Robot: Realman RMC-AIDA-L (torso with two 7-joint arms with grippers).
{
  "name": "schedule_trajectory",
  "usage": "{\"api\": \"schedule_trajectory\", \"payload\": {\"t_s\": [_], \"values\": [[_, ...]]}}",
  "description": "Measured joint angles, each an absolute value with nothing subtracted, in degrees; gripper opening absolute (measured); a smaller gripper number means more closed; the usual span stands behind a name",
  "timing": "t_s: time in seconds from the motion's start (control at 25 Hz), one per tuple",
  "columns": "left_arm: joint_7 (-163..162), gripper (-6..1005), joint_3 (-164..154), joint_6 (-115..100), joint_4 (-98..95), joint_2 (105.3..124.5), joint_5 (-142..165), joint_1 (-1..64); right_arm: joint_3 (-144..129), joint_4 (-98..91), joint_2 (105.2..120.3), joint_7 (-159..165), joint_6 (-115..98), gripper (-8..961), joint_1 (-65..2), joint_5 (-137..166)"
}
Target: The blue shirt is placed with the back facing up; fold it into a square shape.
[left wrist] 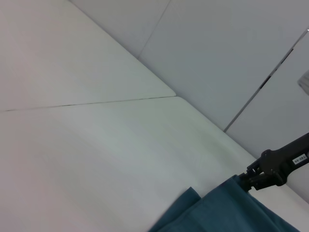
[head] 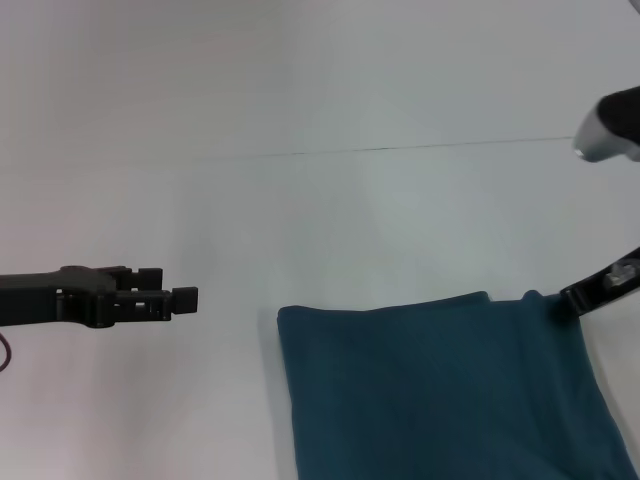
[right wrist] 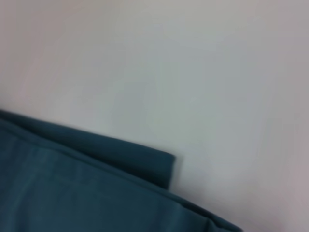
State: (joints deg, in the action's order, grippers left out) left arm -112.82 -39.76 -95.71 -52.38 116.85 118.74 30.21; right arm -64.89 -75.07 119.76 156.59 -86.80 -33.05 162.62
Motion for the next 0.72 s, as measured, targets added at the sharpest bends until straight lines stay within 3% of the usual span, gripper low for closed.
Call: {"api": "schedule_trajectory", "payload": {"t_s": [0.2, 0.64, 0.72], "values": [[-112.8, 903, -39.7, -95.6, -52.4, 116.78, 118.7, 30.4, -62.4, -75.0, 119.58, 156.3, -87.0, 197, -32.2, 162.9], [-112.7, 891, -39.6, -95.3, -52.4, 116.81, 118.7, 30.5, -60.8, -83.6, 119.83, 153.4, -95.5, 604, -30.9, 159.6], [-112.7, 889, -39.2, -95.6, -52.4, 116.78, 118.7, 30.4, -60.2, -85.5, 119.84, 152.9, -98.3, 595, -30.7, 159.3]]}}
